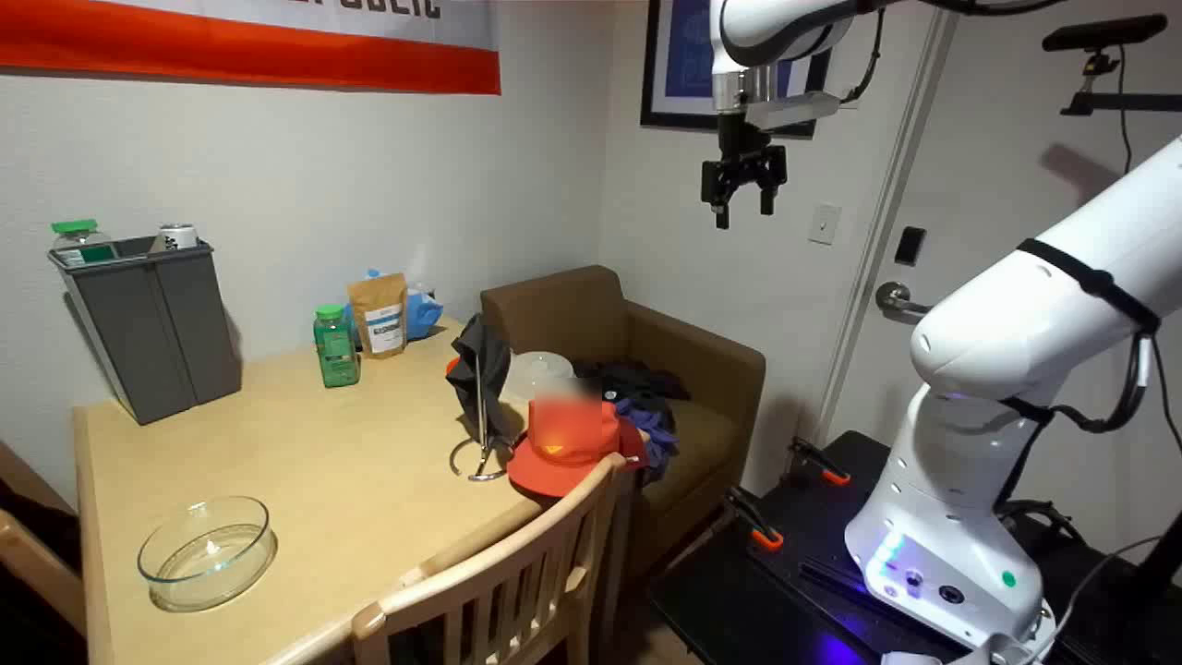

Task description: Take the cap off the stand and put it on the pile of caps on the table

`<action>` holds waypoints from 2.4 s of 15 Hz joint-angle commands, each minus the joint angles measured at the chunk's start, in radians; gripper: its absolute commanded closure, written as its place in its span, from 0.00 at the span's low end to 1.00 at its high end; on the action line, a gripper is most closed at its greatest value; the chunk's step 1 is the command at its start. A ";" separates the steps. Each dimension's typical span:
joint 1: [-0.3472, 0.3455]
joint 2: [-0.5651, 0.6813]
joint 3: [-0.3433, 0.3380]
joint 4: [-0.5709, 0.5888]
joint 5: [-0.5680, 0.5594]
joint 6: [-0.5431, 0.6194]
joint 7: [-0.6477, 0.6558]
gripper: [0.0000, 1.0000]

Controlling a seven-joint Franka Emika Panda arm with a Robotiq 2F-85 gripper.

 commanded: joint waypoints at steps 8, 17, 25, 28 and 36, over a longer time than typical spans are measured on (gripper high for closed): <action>0.014 0.001 -0.011 0.003 -0.005 -0.003 0.005 0.00; 0.014 0.001 -0.011 0.003 -0.005 -0.003 0.005 0.00; 0.027 0.027 0.005 0.022 0.002 -0.003 0.016 0.00; 0.070 0.086 0.036 0.095 -0.002 0.013 0.001 0.00; 0.178 0.185 0.126 0.217 -0.035 0.012 -0.011 0.00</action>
